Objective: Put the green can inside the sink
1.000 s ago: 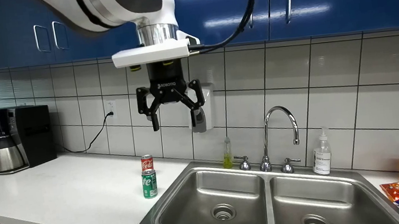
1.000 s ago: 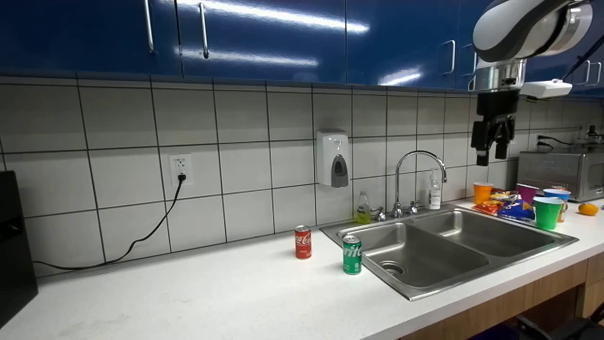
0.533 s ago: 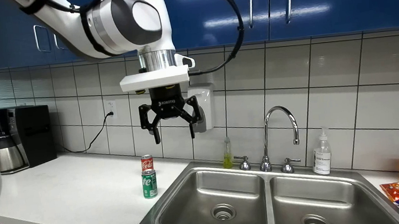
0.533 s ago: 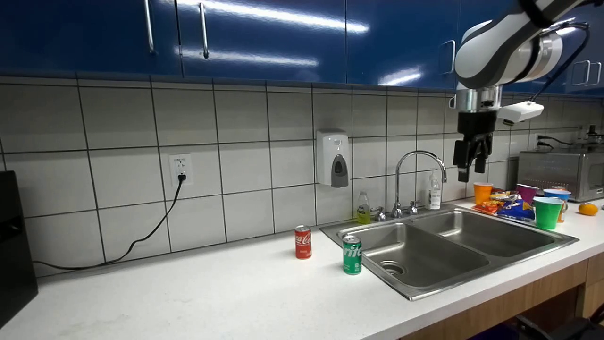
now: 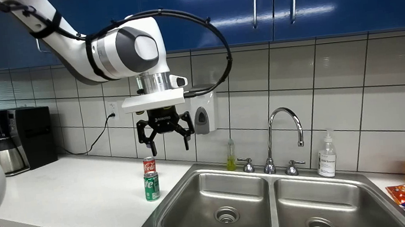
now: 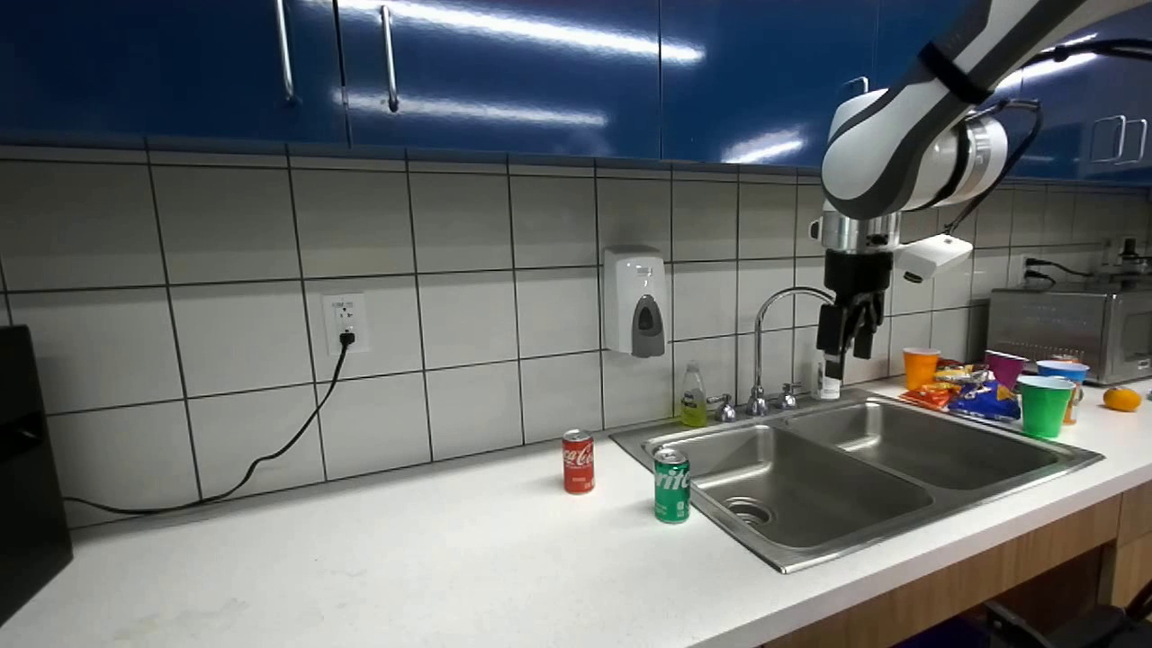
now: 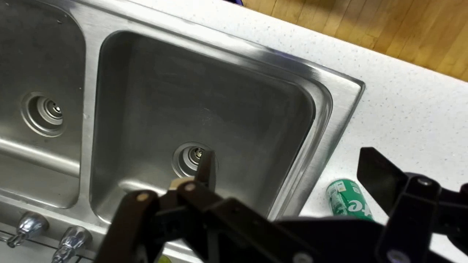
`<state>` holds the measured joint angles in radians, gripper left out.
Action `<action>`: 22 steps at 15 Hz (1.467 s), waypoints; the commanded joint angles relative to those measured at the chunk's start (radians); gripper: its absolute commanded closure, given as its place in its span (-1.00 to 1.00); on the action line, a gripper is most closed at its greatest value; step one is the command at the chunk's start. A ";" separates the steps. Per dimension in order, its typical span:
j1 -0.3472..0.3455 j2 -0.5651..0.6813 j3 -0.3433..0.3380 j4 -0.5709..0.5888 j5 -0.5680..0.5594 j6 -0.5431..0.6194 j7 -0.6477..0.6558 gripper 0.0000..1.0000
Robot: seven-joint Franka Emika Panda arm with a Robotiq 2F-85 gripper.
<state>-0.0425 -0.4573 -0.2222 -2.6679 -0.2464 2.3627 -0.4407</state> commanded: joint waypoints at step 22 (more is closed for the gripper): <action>0.073 0.286 0.155 0.051 0.136 0.177 0.061 -1.00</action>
<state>0.0293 -0.2182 -0.0906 -2.6483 -0.1063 2.5188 -0.4142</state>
